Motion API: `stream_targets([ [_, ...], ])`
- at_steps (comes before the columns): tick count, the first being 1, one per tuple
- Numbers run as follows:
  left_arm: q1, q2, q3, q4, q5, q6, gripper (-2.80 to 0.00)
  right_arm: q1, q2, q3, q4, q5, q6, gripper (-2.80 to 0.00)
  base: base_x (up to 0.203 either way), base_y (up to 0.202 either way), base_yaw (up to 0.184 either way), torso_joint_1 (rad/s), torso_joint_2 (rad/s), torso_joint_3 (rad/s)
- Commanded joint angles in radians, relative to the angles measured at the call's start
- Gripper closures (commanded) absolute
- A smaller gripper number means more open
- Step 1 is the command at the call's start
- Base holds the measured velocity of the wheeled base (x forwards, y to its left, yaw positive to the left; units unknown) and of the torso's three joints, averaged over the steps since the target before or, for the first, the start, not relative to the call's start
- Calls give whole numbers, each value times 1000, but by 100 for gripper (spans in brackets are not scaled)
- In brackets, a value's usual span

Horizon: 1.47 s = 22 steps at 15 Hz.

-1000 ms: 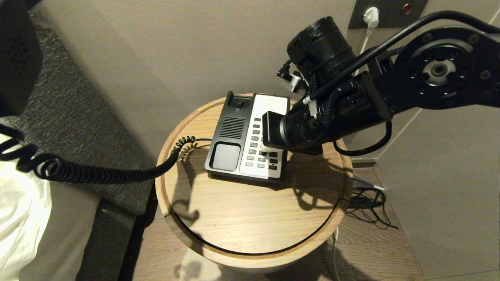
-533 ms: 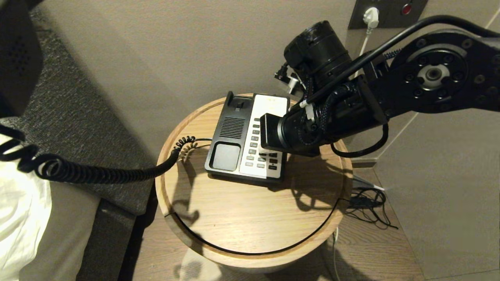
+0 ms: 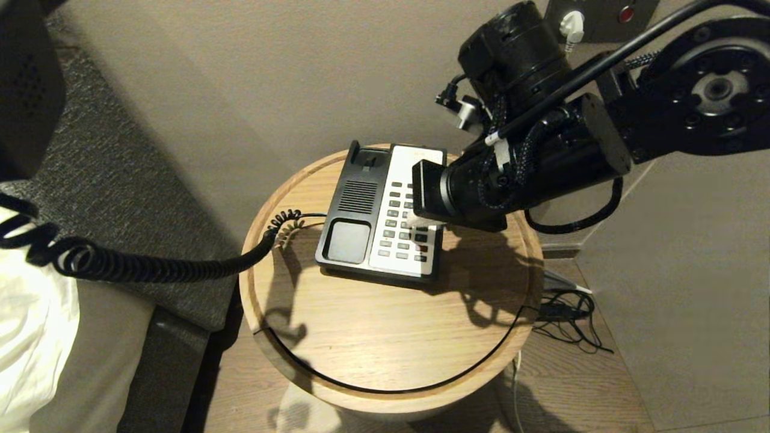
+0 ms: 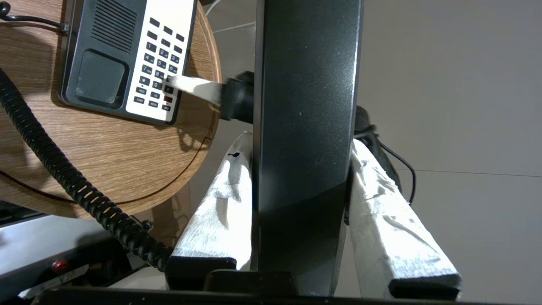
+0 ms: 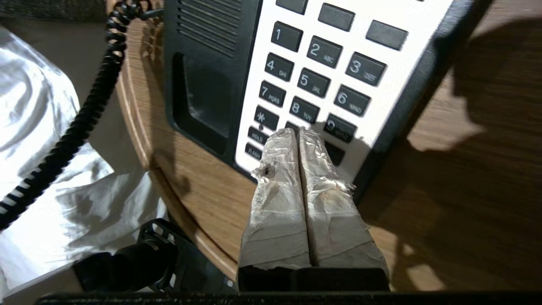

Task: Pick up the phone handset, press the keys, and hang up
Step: Dial the number

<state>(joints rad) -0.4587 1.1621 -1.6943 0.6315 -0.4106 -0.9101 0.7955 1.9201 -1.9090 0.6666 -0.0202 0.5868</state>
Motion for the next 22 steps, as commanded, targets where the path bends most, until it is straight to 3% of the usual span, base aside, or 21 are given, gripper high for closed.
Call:
stream_targets([
  [1,0,0,0,4,-2,-6,0,6,-50,13,18,0,9,0,0,0,0,0,0,0],
  [6,11,1,-2,4,-2,-6,0,16,-55,70,120,2,39,0,0,0,0,0,0,0],
  [22,11,4,11,-17,-3,-6,0,34,10,36,110,0,33,0,0,0,0,0,0,0],
])
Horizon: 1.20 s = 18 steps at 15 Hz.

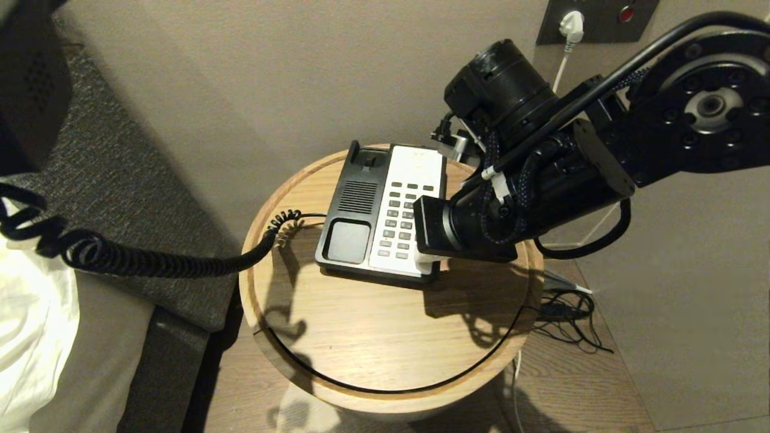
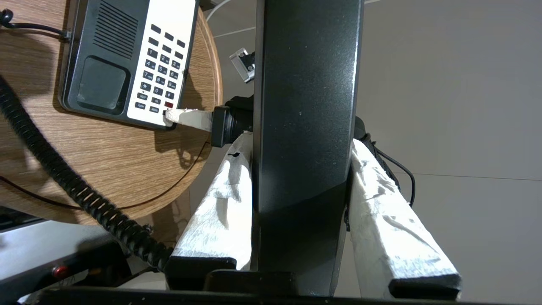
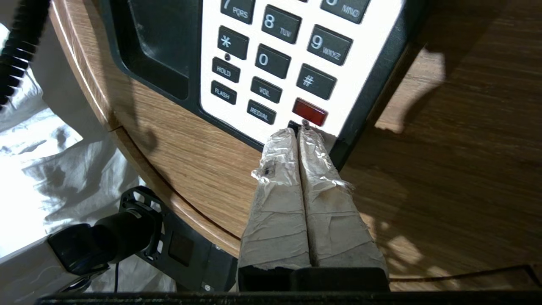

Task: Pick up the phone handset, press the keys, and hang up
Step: Dial the number

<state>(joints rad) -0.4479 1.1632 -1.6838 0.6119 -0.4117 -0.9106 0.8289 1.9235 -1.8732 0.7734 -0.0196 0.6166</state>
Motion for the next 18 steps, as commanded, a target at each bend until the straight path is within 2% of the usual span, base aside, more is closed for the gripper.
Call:
stream_targets([
  [1,0,4,1,2,-2,-5,0,1,6,0,3,0,2,0,0,0,0,0,0,0],
  [9,0,-3,12,3,-2,-5,0,0,3,-1,3,-2,-5,0,0,0,0,0,0,0],
  [18,-2,-1,26,2,-1,-4,0,1,-127,-30,13,0,19,0,0,0,0,0,0,0],
])
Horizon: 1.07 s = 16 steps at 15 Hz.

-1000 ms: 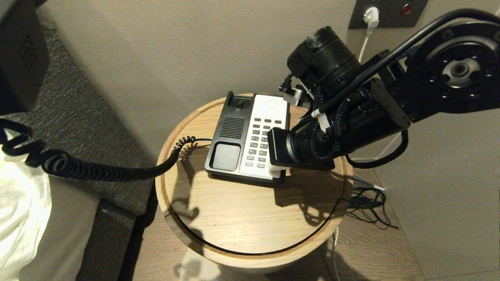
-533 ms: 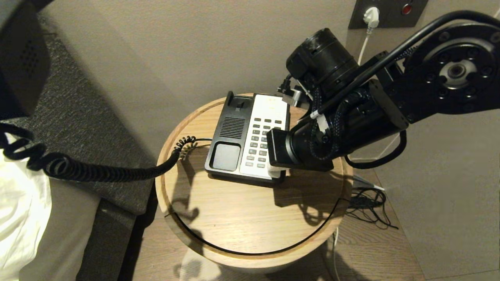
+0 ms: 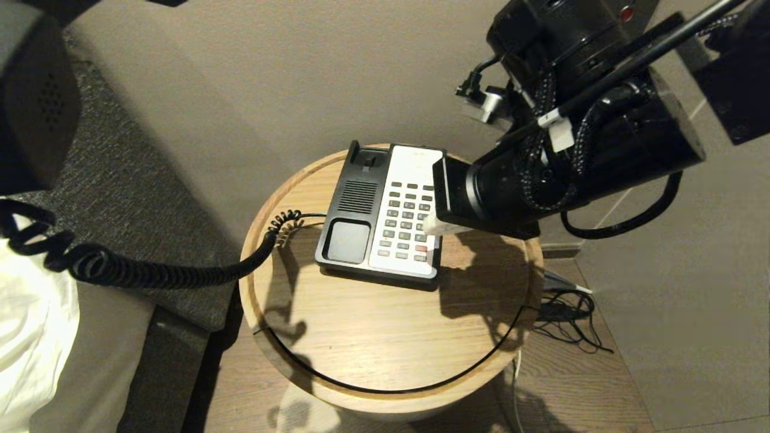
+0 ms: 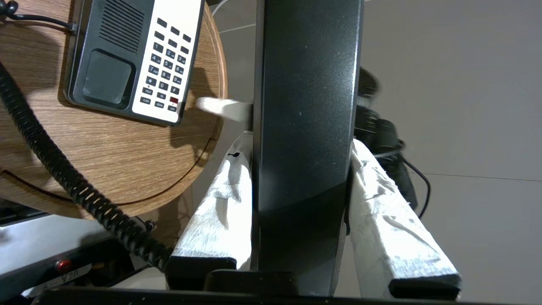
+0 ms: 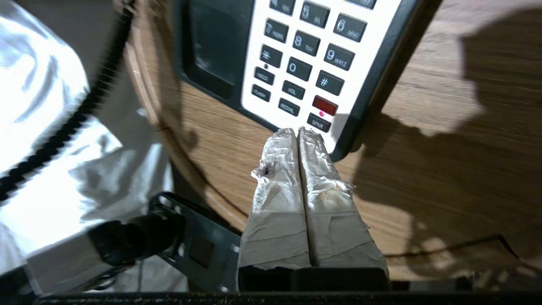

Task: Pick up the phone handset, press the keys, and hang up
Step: Dial the number, then put the handset back

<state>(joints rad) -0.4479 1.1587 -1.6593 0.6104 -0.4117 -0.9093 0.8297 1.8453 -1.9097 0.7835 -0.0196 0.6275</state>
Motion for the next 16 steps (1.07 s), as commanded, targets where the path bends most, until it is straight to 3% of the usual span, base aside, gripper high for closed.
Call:
stream_targets([
  [1,-2,8,1,5,-1,-3,0,-2,-75,7,2,0,25,0,0,0,0,0,0,0],
  [4,-4,24,9,13,-1,36,0,-21,-183,9,8,-7,81,0,0,0,0,0,0,0],
  [9,-53,70,74,38,35,319,0,-159,-452,13,47,-9,115,0,0,0,0,0,0,0],
  [12,-121,122,83,67,181,528,0,-235,-602,33,55,-6,124,0,0,0,0,0,0,0],
  [13,-156,142,84,68,238,566,0,-258,-650,56,55,-3,126,0,0,0,0,0,0,0],
  [16,-207,213,52,67,385,589,0,-286,-782,147,56,3,165,0,0,0,0,0,0,0],
])
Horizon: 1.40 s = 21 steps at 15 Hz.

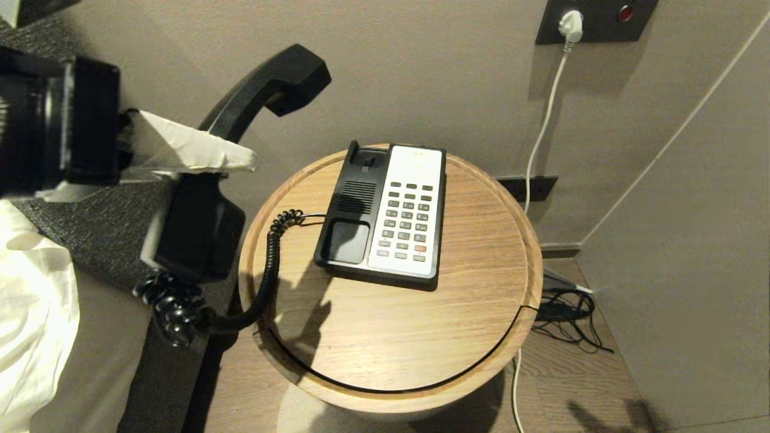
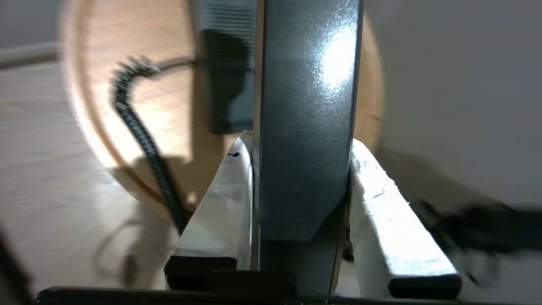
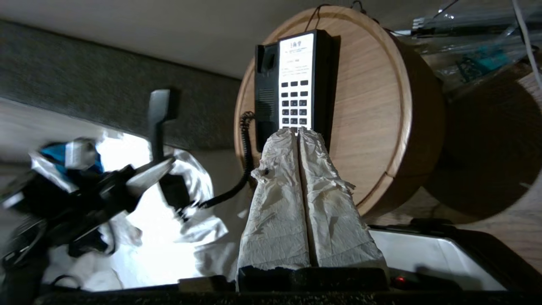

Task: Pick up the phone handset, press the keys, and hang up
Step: Put the handset back

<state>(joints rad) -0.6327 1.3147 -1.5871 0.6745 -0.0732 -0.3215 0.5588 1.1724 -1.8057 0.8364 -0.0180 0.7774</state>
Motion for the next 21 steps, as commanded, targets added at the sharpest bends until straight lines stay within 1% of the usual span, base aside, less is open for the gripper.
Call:
stream_targets([
  [1,-25,76,-37,3,84,25,0,-18,-133,82,2,8,24,0,0,0,0,0,0,0],
  [2,-27,96,-40,2,111,58,0,-20,-160,132,-3,23,27,0,0,0,0,0,0,0],
  [4,-36,133,-51,-4,151,77,0,-20,-218,204,-9,51,43,0,0,0,0,0,0,0],
  [5,-38,151,-60,-5,169,80,0,-19,-227,212,-8,56,64,0,0,0,0,0,0,0],
  [7,-46,192,-81,-6,178,79,0,-19,-244,248,-11,67,70,0,0,0,0,0,0,0],
  [9,-55,248,-131,-5,186,80,0,-19,-274,305,-19,76,71,0,0,0,0,0,0,0],
  [10,-59,278,-162,-4,208,80,0,-19,-277,308,-22,83,72,0,0,0,0,0,0,0],
  [12,-83,326,-188,-2,274,81,0,-19,-286,341,-24,96,77,0,0,0,0,0,0,0],
  [13,-96,345,-197,1,288,82,0,-19,-292,361,-26,102,79,0,0,0,0,0,0,0],
  [15,-99,374,-206,2,324,82,0,-19,-303,390,-55,112,81,0,0,0,0,0,0,0],
  [21,-99,461,-245,4,358,93,0,-19,-324,425,-71,124,80,0,0,0,0,0,0,0],
])
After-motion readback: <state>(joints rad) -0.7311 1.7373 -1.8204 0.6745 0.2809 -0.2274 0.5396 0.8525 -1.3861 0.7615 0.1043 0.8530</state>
